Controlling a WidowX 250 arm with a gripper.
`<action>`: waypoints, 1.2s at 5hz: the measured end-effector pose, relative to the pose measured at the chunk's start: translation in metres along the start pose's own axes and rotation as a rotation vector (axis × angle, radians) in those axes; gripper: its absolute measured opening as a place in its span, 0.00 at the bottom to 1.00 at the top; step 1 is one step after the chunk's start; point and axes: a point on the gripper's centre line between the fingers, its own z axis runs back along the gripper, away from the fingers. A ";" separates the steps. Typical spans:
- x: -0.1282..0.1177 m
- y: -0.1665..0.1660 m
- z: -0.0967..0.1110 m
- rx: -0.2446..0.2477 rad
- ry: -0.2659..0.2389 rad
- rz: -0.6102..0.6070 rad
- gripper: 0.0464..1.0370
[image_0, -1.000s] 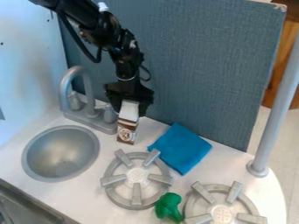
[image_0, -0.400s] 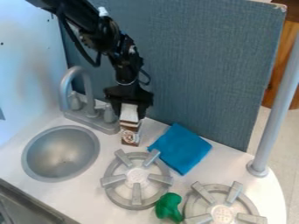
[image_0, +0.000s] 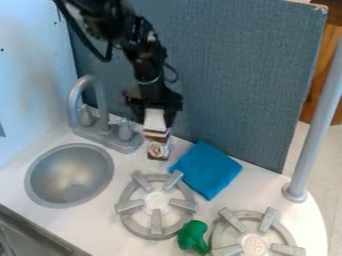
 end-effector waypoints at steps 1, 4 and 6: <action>-0.012 -0.036 0.010 -0.055 0.006 -0.083 0.78; -0.050 -0.153 -0.018 -0.121 0.030 -0.292 0.78; -0.043 -0.168 -0.034 -0.110 0.017 -0.314 0.78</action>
